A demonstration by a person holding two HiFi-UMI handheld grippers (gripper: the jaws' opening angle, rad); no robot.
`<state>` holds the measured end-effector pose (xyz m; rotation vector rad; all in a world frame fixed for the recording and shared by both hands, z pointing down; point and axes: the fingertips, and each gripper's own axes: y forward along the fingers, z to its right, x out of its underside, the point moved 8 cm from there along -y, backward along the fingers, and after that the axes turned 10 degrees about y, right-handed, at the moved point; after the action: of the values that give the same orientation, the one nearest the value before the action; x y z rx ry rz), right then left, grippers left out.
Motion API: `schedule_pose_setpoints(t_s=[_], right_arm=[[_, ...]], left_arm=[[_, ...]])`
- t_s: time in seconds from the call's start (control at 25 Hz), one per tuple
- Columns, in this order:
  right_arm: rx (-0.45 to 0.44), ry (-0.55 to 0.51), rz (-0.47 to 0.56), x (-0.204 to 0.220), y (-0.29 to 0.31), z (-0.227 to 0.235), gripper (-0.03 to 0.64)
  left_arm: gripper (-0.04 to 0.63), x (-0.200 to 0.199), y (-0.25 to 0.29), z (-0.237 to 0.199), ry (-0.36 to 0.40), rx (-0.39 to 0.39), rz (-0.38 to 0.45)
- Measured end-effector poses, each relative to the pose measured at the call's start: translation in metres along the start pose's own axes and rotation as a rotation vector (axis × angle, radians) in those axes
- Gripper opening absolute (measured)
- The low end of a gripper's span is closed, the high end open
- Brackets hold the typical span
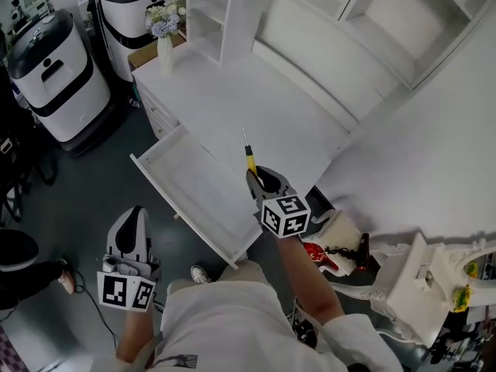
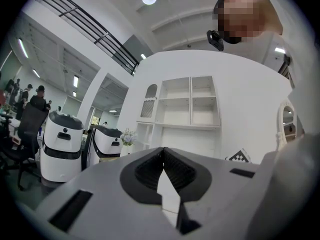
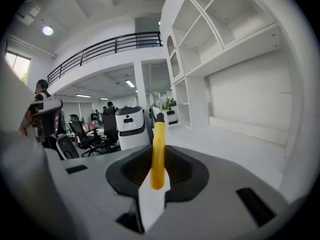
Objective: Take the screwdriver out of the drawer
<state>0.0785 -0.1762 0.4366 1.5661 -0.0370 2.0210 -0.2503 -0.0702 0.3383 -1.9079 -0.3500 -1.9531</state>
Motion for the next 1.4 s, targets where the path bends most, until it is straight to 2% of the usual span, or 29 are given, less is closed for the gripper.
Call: schedule_pose_setpoints(t_s=[0.32, 0.6, 0.8, 1.04, 1.24, 1.4], right_arm=[[-0.09, -0.071, 0.184, -0.079, -0.052, 0.0, 0.087], [-0.135, -0.155, 0.338, -0.121, -0.1, -0.014, 0.087], [-0.125, -0.195, 0.392, -0.129, -0.128, -0.02, 0.087], [-0.106, -0.174, 0.452, -0.132, -0.162, -0.017, 0.087], [-0.075, -0.16, 0.43, -0.117, -0.172, -0.01, 0.088], [-0.059, -0.146, 0.43, -0.111, -0.18, -0.007, 0.088]], left_arm=[[0.015, -0.033, 0.013, 0.009, 0.056, -0.078, 0.056], [0.015, -0.056, 0.0, 0.007, 0.107, -0.168, 0.08], [0.015, -0.067, -0.008, 0.007, 0.124, -0.222, 0.097], [0.015, -0.072, -0.018, 0.014, 0.136, -0.249, 0.1], [0.015, -0.071, -0.03, 0.012, 0.14, -0.3, 0.088], [0.015, -0.07, -0.036, 0.015, 0.139, -0.312, 0.083]])
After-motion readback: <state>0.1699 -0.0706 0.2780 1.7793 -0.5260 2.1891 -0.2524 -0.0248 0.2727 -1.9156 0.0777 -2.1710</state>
